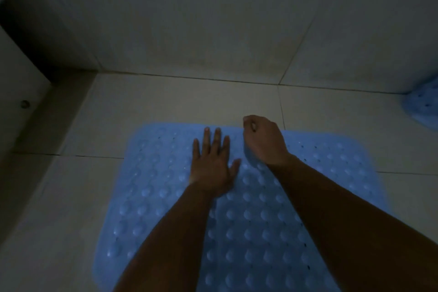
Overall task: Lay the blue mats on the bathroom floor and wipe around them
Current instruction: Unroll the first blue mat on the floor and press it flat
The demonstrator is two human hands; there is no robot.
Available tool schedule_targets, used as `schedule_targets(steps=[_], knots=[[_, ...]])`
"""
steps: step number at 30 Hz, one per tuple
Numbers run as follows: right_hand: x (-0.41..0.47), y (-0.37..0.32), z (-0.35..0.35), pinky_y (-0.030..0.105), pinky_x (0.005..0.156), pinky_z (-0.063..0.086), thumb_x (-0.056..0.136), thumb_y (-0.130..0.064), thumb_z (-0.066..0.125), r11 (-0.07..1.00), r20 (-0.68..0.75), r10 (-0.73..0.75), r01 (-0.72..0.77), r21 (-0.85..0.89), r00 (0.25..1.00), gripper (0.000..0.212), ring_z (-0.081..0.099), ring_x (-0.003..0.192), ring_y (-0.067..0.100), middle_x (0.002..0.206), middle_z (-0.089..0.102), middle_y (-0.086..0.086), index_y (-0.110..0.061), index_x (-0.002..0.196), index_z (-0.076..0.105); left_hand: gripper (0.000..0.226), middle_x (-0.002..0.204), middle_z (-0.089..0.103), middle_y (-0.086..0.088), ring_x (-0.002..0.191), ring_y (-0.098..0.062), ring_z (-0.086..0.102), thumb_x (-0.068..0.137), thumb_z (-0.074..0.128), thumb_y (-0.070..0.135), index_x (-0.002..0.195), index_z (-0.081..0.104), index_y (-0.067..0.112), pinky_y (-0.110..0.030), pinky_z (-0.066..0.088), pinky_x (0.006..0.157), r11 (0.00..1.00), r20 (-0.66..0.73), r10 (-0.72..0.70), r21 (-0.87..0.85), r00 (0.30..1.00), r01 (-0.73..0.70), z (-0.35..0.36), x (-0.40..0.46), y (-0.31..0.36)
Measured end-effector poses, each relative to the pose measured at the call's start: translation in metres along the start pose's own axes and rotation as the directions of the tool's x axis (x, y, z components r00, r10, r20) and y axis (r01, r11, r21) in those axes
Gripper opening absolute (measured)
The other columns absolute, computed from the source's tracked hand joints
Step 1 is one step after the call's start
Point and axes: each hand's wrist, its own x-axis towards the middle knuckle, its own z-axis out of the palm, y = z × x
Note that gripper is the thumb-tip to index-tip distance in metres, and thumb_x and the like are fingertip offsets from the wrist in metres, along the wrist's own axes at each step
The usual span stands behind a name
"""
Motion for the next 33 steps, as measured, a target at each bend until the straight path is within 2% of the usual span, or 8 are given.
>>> schedule_targets(steps=[5,9,15,20,24,27,30,33], knots=[[-0.019,0.050,-0.010,0.034,0.081,0.043,0.103,-0.037,0.038,0.995,-0.063,-0.078,0.074,-0.065,0.995,0.024,0.061,0.101,0.031,0.095,0.062,0.003,-0.027,0.088,0.054,0.094,0.167,-0.028,-0.006,0.152,-0.028,-0.033,0.092,-0.002,0.082,0.162,-0.012,0.021,-0.063,-0.009,0.122,0.997,-0.002,0.005,0.083,1.000,-0.005,0.015,-0.002,0.013],[-0.037,0.066,-0.016,0.045,0.115,0.034,0.104,-0.035,0.045,0.987,-0.031,-0.019,0.014,-0.162,0.999,0.041,0.045,0.141,0.033,0.143,0.059,0.012,-0.011,0.130,0.066,0.093,0.168,-0.026,-0.005,0.153,-0.025,-0.031,0.092,-0.001,0.081,0.163,-0.009,0.020,-0.063,-0.006,0.122,0.997,0.003,0.005,0.072,1.000,-0.005,0.012,-0.003,0.015],[-0.059,0.092,-0.018,0.047,0.103,0.048,0.098,-0.041,0.039,0.969,-0.118,-0.089,0.058,-0.240,0.989,0.049,0.055,0.132,0.034,0.137,0.063,0.014,-0.013,0.122,0.071,0.090,0.168,-0.026,-0.003,0.153,-0.021,-0.029,0.094,0.001,0.080,0.162,-0.012,0.022,-0.062,-0.009,0.123,0.998,-0.001,0.011,0.061,1.000,-0.010,0.008,-0.001,0.017],[-0.068,0.097,-0.007,0.052,0.109,0.046,0.099,-0.045,0.036,0.973,-0.079,-0.068,0.048,-0.225,0.995,0.053,0.048,0.140,0.031,0.146,0.056,0.011,-0.015,0.130,0.066,0.077,0.169,-0.023,0.000,0.154,-0.020,-0.028,0.100,0.004,0.068,0.161,-0.013,0.024,-0.058,-0.013,0.123,1.000,0.031,0.011,0.025,0.999,-0.012,0.009,-0.001,0.020],[-0.045,0.066,-0.006,0.051,0.122,0.026,0.101,-0.049,0.024,0.964,0.135,-0.047,0.080,-0.252,0.990,0.062,0.025,0.153,0.024,0.162,0.036,0.003,-0.018,0.148,0.048,0.069,0.171,0.015,-0.004,0.158,-0.025,0.011,0.100,0.015,0.053,0.161,0.023,0.022,-0.054,0.019,0.123,0.999,0.095,0.019,0.048,0.995,-0.024,-0.024,0.018,0.017],[-0.037,0.055,0.000,0.046,0.127,0.011,0.107,-0.043,0.025,0.936,0.294,0.011,0.094,-0.340,0.956,0.059,0.008,0.157,0.020,0.169,0.016,0.003,-0.014,0.158,0.026,0.049,0.150,0.045,-0.009,0.139,-0.031,0.043,0.100,0.036,0.042,0.140,0.050,0.016,-0.050,0.041,0.107,0.997,0.209,0.029,0.060,0.978,-0.042,-0.064,0.038,0.021],[-0.048,0.057,0.020,0.049,0.127,0.006,0.099,-0.053,0.005,0.920,0.259,0.045,0.061,-0.387,0.965,0.076,0.003,0.157,0.024,0.170,0.005,0.008,-0.009,0.160,0.018,0.056,0.162,0.032,-0.012,0.152,-0.033,0.024,0.102,0.030,0.037,0.152,0.040,0.014,-0.052,0.029,0.118,0.993,0.228,0.057,0.083,0.972,-0.078,-0.068,0.032,0.024],[-0.058,0.065,0.039,0.053,0.126,0.007,0.100,-0.057,0.010,0.902,0.137,-0.025,0.082,-0.425,0.990,0.079,0.005,0.157,0.024,0.169,0.006,0.010,-0.006,0.159,0.020,0.077,0.168,0.023,-0.012,0.157,-0.035,0.011,0.090,0.007,0.043,0.157,0.036,0.015,-0.054,0.023,0.123,0.992,0.048,0.093,0.079,0.994,-0.097,-0.046,0.008,0.023]])
